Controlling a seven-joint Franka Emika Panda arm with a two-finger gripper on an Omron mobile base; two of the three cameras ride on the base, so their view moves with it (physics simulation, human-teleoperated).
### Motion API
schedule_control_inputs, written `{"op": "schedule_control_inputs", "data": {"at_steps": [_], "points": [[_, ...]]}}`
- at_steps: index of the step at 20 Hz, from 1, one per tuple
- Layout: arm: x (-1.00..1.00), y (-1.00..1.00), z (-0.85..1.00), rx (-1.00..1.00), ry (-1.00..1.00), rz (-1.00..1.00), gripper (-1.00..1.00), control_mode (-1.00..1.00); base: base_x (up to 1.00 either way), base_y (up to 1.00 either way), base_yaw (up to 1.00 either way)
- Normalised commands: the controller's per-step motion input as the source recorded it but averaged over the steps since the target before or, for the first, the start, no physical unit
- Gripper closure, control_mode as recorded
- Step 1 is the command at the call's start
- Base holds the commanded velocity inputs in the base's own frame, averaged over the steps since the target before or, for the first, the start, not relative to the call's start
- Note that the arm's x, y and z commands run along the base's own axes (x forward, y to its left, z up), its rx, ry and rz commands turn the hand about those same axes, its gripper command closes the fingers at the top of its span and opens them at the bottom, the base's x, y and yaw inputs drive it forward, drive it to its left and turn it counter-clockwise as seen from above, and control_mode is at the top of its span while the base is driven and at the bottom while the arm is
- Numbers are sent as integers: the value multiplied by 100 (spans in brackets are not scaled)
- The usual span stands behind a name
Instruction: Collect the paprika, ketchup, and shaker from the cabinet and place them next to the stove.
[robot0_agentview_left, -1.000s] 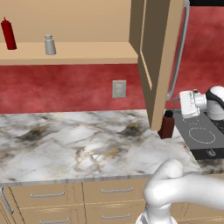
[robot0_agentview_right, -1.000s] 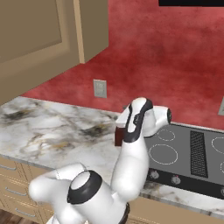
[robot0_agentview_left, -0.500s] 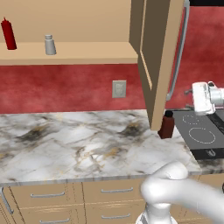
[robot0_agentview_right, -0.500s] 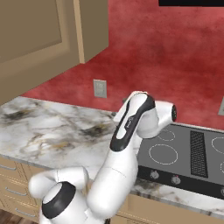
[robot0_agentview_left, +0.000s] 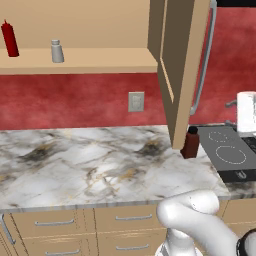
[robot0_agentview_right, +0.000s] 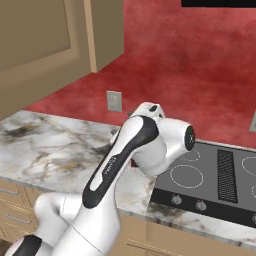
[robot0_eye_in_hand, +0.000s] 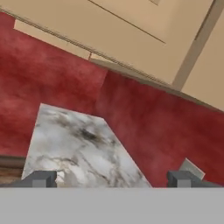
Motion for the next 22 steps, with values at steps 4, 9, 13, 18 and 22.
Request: {"op": "schedule_control_inputs", "data": {"at_steps": [4, 9, 13, 18, 22], "points": [[-83, 41, 54, 0, 3, -19, -100, -100, 0, 0, 0], [-82, 34, 40, 0, 11, -22, -100, -100, 0, 0, 0], [-87, 33, 13, 0, 11, -23, -100, -100, 0, 0, 0], [-75, 27, 0, 0, 4, -21, -100, -100, 0, 0, 0], [-41, 1, -19, 0, 5, -3, -100, -100, 0, 0, 0]]}}
